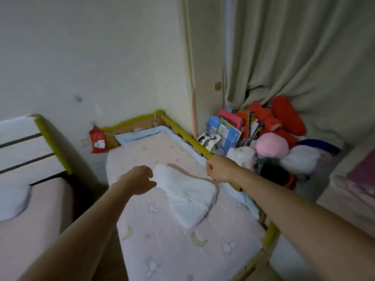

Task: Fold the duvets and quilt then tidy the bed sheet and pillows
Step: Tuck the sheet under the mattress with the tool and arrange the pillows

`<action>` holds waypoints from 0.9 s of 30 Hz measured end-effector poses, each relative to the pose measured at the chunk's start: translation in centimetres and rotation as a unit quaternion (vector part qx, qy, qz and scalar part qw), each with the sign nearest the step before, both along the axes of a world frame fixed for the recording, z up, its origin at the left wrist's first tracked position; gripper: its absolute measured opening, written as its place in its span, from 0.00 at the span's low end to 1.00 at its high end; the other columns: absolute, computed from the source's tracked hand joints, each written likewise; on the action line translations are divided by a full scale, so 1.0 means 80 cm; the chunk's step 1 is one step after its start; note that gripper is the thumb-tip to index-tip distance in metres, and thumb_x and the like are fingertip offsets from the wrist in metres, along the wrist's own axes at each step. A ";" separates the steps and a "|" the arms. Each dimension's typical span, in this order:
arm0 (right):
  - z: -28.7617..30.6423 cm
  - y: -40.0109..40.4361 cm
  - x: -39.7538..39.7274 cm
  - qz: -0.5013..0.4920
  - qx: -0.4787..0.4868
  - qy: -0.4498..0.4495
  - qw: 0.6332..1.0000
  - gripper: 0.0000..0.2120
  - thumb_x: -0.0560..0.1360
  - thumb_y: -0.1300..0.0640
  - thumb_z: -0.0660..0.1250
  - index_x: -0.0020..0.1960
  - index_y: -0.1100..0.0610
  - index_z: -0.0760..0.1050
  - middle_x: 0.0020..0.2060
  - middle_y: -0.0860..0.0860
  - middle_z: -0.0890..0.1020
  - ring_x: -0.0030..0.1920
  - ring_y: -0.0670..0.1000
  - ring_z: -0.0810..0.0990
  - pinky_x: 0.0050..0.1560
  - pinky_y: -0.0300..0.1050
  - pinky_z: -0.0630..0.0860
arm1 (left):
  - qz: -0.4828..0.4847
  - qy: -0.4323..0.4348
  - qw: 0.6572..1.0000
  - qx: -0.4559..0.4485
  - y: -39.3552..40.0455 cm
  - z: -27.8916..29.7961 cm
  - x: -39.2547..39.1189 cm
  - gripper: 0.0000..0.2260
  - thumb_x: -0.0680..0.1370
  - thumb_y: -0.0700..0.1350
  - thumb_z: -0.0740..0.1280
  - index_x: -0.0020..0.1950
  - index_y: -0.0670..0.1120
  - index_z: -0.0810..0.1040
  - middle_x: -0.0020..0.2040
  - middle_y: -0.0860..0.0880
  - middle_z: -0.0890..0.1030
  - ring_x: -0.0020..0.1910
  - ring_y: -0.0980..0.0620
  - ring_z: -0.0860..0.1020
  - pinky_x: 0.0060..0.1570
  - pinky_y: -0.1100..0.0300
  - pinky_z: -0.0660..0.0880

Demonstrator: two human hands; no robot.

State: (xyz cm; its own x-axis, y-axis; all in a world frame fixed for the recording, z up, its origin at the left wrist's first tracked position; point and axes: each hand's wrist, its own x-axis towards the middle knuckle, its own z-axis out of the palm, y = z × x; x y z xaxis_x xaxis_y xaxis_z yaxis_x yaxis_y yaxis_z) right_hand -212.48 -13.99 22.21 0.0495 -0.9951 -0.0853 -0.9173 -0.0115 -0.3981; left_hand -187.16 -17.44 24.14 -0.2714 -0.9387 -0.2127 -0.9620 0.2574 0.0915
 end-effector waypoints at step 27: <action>-0.591 -0.317 -0.035 -0.490 0.239 -0.423 0.724 0.51 0.66 0.45 0.77 0.76 0.63 0.50 0.67 0.57 0.68 0.65 0.58 0.70 0.65 0.52 0.71 | -0.007 0.057 0.970 0.235 -0.268 -0.532 -0.162 0.48 0.73 0.57 0.71 0.79 0.46 0.41 0.79 0.44 0.41 0.78 0.42 0.41 0.75 0.46 0.54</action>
State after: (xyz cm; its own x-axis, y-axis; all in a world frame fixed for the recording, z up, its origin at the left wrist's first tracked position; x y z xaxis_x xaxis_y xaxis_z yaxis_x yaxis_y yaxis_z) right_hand -215.28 -39.39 -25.08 -0.4248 -0.4547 -0.7828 0.1830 0.8037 -0.5662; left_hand -200.12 -38.88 -18.45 -0.3303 -0.7413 -0.5842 -0.9354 0.1744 0.3076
